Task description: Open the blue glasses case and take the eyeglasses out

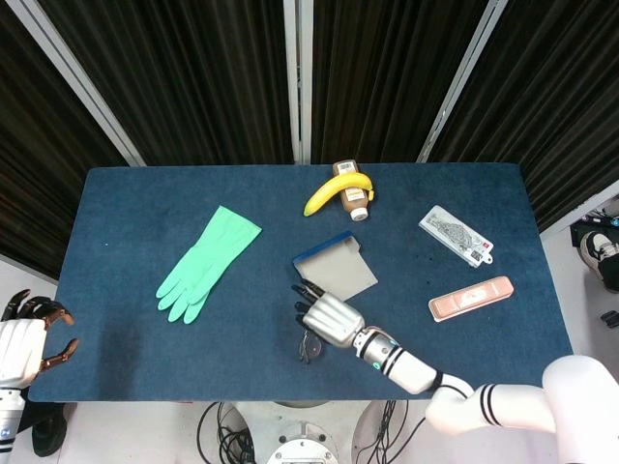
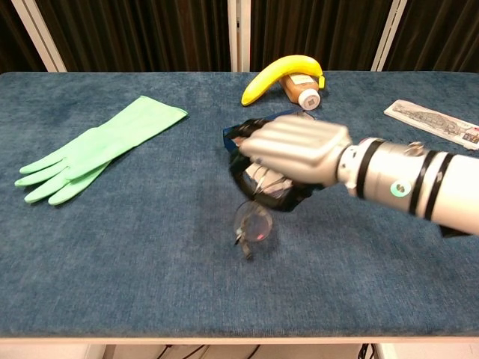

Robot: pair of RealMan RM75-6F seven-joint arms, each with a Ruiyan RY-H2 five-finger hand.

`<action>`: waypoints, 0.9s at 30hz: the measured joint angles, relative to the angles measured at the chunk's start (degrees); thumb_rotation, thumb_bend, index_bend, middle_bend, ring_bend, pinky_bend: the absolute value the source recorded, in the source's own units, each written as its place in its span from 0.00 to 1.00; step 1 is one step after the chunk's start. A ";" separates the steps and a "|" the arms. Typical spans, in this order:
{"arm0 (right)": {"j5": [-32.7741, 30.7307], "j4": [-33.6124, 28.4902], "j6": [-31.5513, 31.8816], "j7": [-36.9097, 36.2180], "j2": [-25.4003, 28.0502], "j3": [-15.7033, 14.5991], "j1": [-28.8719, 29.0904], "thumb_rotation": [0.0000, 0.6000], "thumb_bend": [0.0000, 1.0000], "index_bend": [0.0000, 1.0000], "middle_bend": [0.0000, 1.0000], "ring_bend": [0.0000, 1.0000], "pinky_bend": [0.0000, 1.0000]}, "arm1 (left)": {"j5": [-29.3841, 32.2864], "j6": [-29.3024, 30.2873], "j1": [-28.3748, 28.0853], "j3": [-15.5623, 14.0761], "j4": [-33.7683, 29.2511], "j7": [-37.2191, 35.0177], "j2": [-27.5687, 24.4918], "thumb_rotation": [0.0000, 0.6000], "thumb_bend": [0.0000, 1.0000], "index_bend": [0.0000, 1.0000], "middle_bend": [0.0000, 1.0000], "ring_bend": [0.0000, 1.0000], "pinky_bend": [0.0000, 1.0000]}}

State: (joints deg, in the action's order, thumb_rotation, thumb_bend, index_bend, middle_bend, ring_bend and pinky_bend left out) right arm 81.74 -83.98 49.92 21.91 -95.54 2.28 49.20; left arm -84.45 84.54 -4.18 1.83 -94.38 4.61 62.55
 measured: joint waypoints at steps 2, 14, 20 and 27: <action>0.31 0.15 -0.56 1.46 -0.97 -0.08 0.50 1.00 0.35 0.08 0.11 0.00 0.00 | -0.03 0.00 0.00 -0.01 0.06 -0.03 0.00 1.00 0.24 0.49 0.38 0.23 0.11; -1.63 -7.76 12.25 10.02 6.50 -1.01 -7.52 1.00 0.21 0.00 0.02 0.00 0.00 | -0.32 -0.02 -0.02 -0.11 0.22 -0.64 -0.09 1.00 0.24 0.49 0.38 0.23 0.11; -0.93 -13.75 25.18 8.73 16.56 -3.58 -17.61 1.00 0.21 0.00 0.03 0.00 0.00 | -0.44 0.12 0.01 -0.14 0.16 -0.36 -0.01 1.00 0.24 0.49 0.38 0.23 0.11; 2.49 -16.45 37.92 -1.19 25.64 -7.60 -28.74 1.00 0.21 0.00 0.04 0.00 0.00 | -0.40 0.30 0.08 -0.12 0.20 0.31 0.15 1.00 0.24 0.49 0.38 0.23 0.11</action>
State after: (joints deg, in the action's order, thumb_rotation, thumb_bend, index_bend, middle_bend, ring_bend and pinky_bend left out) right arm 84.23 -100.43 87.85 20.71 -69.89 -5.32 20.46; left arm -84.85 84.84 -4.10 1.71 -94.17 4.92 62.70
